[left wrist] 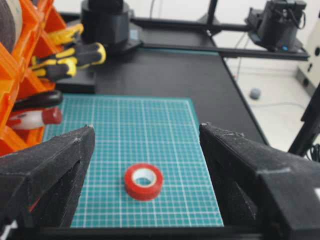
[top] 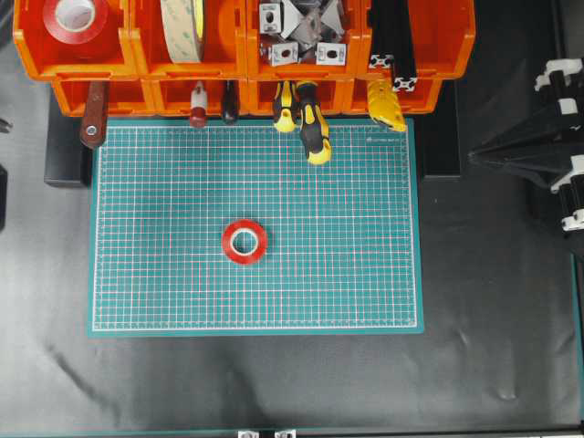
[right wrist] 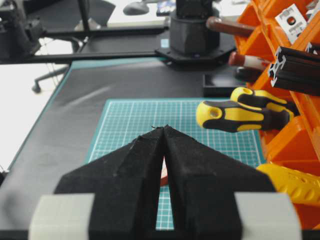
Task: Pick vinyl tape from container rack with left arm.
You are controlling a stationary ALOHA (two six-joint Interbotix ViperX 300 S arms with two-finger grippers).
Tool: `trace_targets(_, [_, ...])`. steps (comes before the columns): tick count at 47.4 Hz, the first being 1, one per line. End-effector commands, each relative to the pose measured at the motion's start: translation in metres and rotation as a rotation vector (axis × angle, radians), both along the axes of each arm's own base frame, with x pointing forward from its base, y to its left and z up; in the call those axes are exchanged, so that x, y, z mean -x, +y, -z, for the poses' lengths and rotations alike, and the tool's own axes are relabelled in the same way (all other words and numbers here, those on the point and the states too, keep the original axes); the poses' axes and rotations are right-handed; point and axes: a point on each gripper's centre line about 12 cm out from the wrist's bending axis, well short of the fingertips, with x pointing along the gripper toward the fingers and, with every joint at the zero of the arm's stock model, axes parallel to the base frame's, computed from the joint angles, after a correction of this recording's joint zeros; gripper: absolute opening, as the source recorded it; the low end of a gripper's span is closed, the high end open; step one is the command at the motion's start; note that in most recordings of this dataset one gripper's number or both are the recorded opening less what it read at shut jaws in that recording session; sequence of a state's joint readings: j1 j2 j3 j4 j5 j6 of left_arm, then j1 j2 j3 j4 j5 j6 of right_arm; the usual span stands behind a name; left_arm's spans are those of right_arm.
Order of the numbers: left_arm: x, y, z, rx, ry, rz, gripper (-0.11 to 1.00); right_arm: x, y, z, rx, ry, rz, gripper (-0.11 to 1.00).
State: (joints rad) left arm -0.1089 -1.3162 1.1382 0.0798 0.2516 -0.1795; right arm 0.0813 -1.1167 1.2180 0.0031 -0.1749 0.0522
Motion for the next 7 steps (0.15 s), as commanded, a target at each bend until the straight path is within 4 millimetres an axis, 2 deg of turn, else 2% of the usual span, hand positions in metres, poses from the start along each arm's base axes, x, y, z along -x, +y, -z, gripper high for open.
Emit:
trace_targets(1, [0.0003, -0.0005, -0.0098, -0.003, -0.026, 0.004, 0.81, -0.0021, 0.0004, -0.0123, -0.001, -0.029, -0.002, 0.00])
trace_targets(7, [0.0003, -0.0003, -0.0098, -0.013, -0.027, 0.003, 0.81, -0.0021, 0.0007, -0.0129, -0.001, -0.031, -0.003, 0.00])
